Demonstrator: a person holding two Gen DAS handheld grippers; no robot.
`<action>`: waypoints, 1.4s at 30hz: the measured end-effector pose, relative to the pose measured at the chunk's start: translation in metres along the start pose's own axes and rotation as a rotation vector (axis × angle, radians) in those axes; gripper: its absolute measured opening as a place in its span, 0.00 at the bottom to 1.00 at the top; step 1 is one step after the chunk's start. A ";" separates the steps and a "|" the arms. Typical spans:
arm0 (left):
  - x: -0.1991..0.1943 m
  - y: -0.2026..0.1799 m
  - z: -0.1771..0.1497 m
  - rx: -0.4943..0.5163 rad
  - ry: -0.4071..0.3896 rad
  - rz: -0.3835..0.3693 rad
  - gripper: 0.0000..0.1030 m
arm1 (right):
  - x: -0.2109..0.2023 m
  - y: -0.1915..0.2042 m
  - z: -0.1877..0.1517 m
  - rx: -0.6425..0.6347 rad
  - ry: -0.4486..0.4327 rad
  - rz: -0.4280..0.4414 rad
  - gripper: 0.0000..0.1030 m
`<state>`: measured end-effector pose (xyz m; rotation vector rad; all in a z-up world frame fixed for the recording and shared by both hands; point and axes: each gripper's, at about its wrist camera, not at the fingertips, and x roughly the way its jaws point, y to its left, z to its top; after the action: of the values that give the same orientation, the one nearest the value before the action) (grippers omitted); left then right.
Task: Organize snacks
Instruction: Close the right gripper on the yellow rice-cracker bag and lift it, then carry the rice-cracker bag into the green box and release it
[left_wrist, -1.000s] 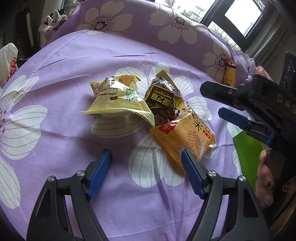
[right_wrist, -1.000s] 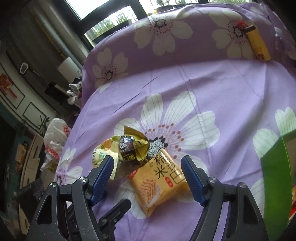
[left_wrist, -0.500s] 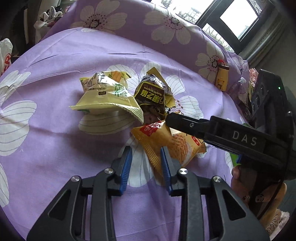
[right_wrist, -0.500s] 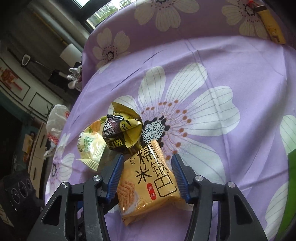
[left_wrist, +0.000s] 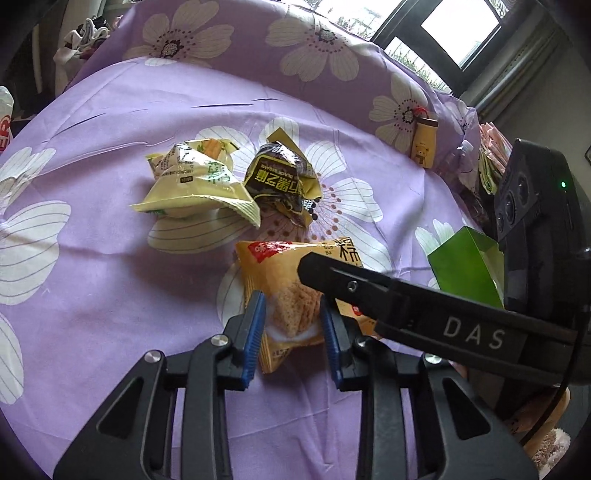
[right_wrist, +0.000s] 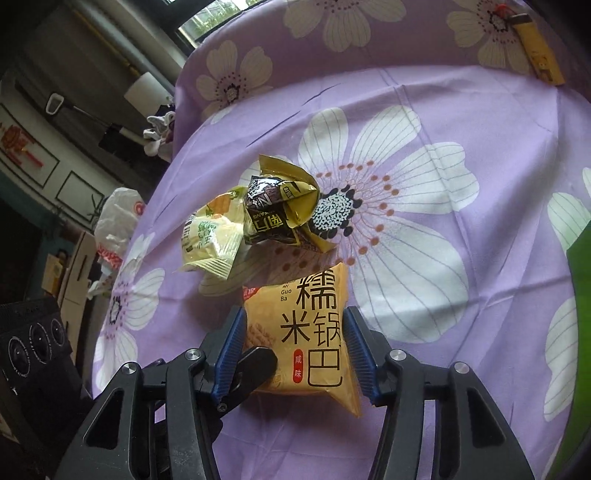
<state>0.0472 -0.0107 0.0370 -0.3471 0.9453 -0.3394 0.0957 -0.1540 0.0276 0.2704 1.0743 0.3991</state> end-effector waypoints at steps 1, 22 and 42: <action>-0.003 0.003 0.000 -0.008 0.004 0.015 0.32 | 0.000 0.000 0.000 0.003 0.002 -0.001 0.55; 0.005 -0.012 -0.010 0.035 0.091 -0.088 0.64 | -0.007 -0.005 -0.018 0.112 0.043 0.068 0.55; 0.020 -0.192 0.018 0.392 0.045 -0.301 0.60 | -0.167 -0.097 -0.018 0.296 -0.324 -0.083 0.55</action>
<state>0.0476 -0.1879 0.1148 -0.1197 0.8471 -0.7973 0.0283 -0.3145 0.1129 0.5323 0.8197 0.1136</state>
